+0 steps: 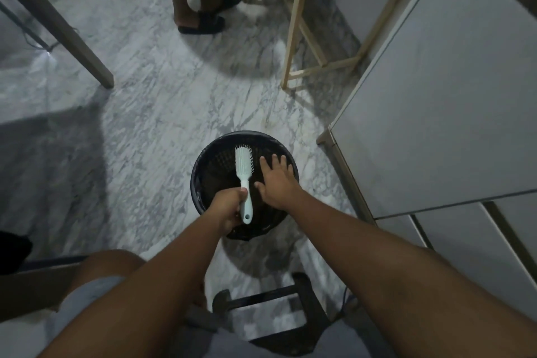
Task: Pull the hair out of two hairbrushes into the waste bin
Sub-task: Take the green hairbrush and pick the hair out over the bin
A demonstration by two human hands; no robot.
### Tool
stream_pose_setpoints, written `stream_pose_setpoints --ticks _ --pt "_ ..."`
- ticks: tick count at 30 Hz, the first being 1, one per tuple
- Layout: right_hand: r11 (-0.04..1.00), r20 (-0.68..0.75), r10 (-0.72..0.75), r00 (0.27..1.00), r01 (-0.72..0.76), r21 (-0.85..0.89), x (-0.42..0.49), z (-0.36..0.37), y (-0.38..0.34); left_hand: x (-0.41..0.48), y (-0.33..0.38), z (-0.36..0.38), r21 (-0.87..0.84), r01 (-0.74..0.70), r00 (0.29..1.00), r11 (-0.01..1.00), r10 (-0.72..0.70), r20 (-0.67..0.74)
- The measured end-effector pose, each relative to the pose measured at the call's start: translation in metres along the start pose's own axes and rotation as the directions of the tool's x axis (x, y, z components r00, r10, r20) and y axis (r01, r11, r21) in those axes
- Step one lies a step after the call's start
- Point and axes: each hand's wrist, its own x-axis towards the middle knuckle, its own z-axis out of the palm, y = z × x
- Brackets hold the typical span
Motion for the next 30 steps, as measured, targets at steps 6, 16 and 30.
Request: stream_pose_setpoints --ticks 6,16,30 --pt "0.994 -0.110 0.063 0.992 -0.054 0.090 -0.054 -0.122 -0.001 -0.095 0.079 0.028 0.150 -0.074 0.997 0.986 0.068 0.044" --pt "0.936 -0.440 0.347 0.828 -0.279 0.213 -0.204 -0.353 0.077 -0.295 0.202 0.189 0.381 -0.364 0.900 0.850 0.214 0.381" --pt "0.537 -0.414 0.838 0.356 -0.673 0.508 -0.468 -0.374 0.260 -0.445 0.091 0.462 0.570 -0.572 0.641 0.590 -0.112 0.759"
